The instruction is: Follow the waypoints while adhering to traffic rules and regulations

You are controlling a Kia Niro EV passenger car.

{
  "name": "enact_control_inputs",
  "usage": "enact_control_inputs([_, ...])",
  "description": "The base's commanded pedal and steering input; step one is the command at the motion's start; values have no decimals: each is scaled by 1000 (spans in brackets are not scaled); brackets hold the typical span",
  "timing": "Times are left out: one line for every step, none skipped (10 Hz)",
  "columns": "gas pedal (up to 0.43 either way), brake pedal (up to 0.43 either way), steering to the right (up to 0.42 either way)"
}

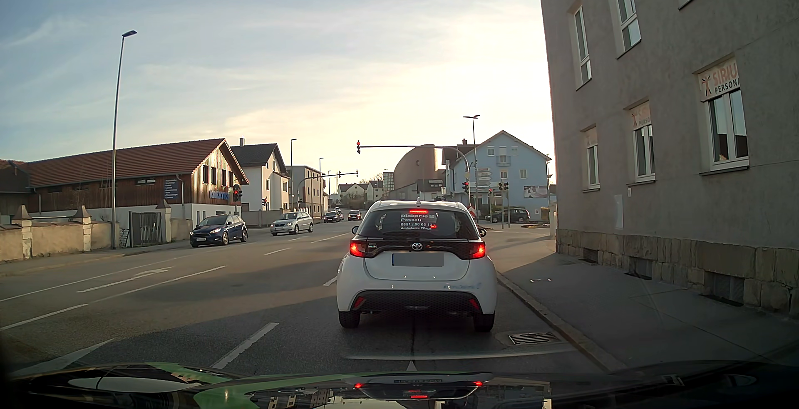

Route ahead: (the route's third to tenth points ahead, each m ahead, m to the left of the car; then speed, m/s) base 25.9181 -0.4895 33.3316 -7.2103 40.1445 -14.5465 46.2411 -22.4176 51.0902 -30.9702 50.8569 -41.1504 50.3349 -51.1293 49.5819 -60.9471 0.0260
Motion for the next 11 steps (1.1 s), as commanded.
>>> enact_control_inputs([0,262,-6])
enact_control_inputs([0,262,-6])
enact_control_inputs([0,262,-6])
enact_control_inputs([0,262,-6])
enact_control_inputs([0,262,-6])
enact_control_inputs([0,262,-6])
enact_control_inputs([0,262,-6])
enact_control_inputs([0,262,-6])
enact_control_inputs([0,262,-6])
enact_control_inputs([0,262,-6])
enact_control_inputs([0,262,-6])
